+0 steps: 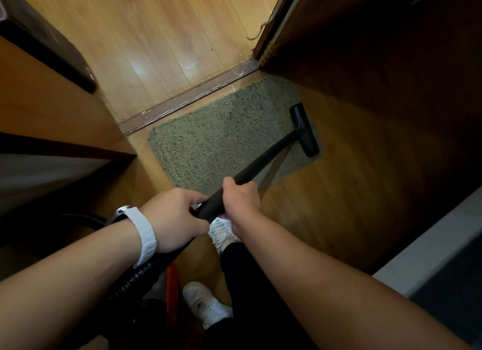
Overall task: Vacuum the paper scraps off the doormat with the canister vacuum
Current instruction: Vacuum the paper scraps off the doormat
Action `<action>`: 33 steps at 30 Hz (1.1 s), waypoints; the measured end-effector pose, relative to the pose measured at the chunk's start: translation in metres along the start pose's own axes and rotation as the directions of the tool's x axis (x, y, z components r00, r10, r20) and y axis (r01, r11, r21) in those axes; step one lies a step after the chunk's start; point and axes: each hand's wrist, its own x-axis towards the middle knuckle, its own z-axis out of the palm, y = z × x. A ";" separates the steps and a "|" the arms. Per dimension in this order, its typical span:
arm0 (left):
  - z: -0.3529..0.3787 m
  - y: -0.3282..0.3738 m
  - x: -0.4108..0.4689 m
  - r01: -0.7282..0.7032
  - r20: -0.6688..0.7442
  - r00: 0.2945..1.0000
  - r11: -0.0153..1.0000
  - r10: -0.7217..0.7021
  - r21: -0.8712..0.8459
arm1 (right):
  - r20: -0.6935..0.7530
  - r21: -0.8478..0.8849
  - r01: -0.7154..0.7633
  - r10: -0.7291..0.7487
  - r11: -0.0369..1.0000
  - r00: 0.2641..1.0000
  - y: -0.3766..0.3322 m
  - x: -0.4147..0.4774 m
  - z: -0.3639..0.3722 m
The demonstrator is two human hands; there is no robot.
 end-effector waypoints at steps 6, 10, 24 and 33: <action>0.007 -0.032 -0.027 0.022 -0.045 0.999 1.000 -0.022 0.005 | 0.069 -0.027 -0.013 0.014 1.000 0.997 0.025 -0.023 0.015; 0.017 -0.062 -0.053 0.062 -0.068 0.996 0.998 -0.063 -0.003 | 0.181 -0.009 -0.024 0.025 1.000 0.983 0.051 -0.043 0.027; 0.085 -0.173 -0.180 0.120 -0.171 0.974 0.979 -0.147 -0.164 | 0.357 -0.098 0.034 0.003 0.995 0.934 0.175 -0.129 0.084; 0.145 -0.230 -0.228 0.145 -0.195 0.965 0.976 -0.175 -0.160 | 0.409 -0.194 0.052 0.033 0.980 0.912 0.241 -0.174 0.082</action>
